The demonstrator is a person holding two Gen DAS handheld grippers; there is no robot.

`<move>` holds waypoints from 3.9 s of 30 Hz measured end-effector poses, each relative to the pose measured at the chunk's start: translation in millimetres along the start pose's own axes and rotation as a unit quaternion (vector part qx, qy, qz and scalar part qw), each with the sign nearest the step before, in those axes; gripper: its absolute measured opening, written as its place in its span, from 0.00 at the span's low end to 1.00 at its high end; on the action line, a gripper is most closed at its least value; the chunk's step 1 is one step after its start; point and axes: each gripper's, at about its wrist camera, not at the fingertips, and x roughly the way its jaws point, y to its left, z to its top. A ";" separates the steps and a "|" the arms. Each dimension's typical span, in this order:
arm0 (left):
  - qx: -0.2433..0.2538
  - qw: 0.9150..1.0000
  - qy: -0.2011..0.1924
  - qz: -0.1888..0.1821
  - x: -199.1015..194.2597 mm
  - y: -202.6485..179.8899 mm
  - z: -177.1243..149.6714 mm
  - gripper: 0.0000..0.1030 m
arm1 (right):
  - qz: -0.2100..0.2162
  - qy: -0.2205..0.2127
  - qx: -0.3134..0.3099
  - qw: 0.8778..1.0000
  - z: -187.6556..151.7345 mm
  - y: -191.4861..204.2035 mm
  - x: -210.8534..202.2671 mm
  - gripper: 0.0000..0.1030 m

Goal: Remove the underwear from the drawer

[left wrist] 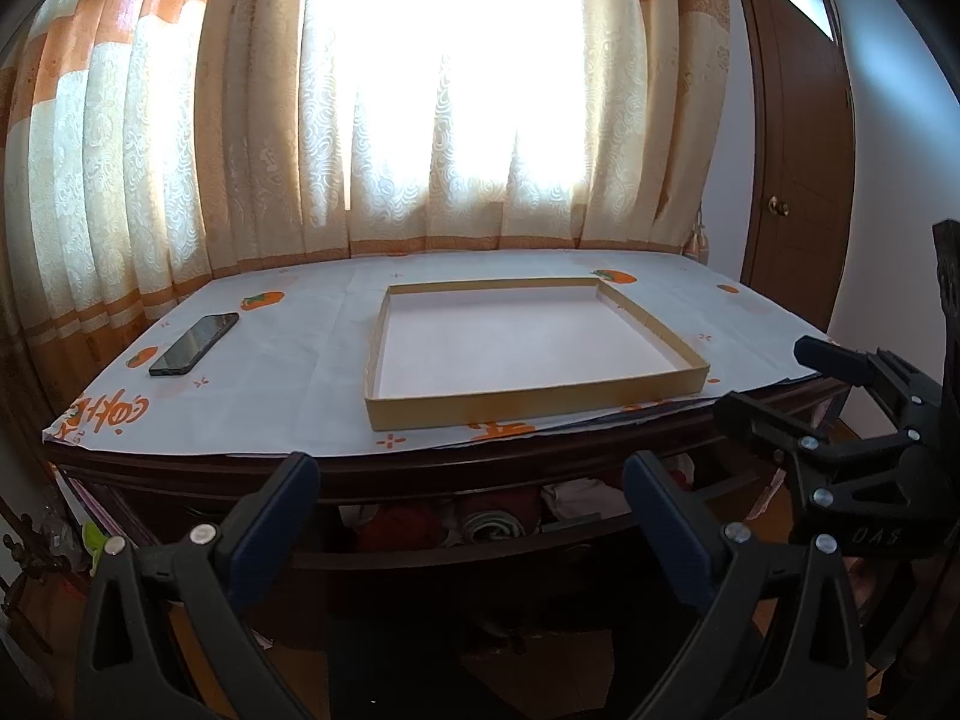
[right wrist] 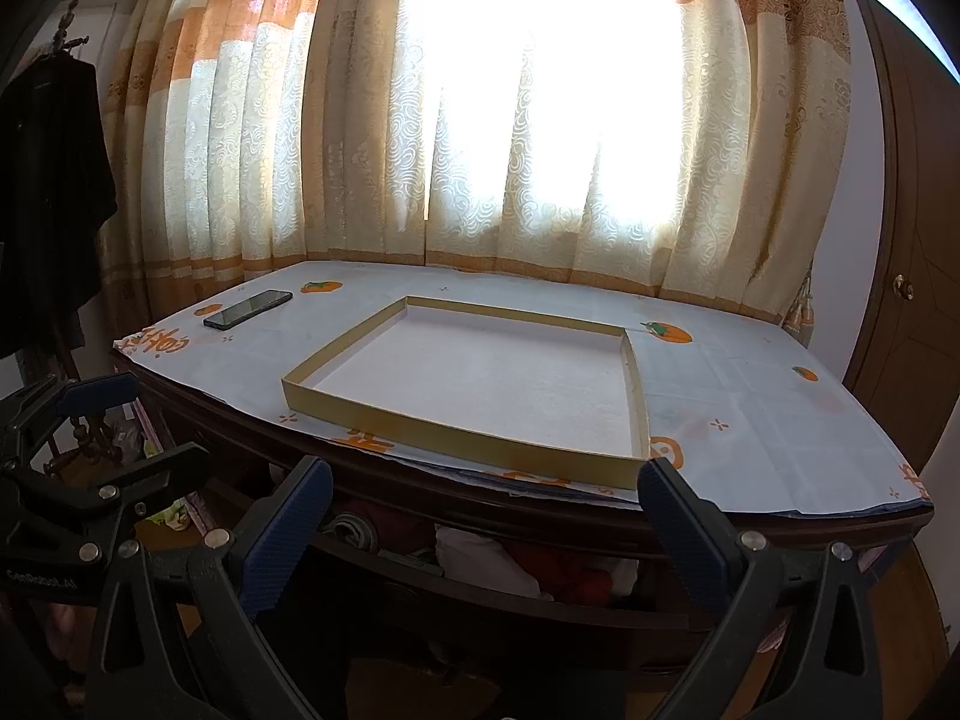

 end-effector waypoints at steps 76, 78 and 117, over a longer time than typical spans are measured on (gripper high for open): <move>-0.023 0.999 0.042 0.000 72.1 12.5 -46.3 1.00 | -0.057 -0.187 -0.036 0.980 -60.9 -26.8 89.8 0.99; -0.024 0.999 0.043 0.000 72.7 13.6 -46.5 1.00 | -0.057 -0.191 -0.042 0.979 -66.0 -26.0 92.8 0.99; -0.032 0.998 0.052 0.010 70.3 20.4 -44.0 1.00 | -0.087 -0.188 -0.099 0.973 -88.1 -38.0 92.8 0.99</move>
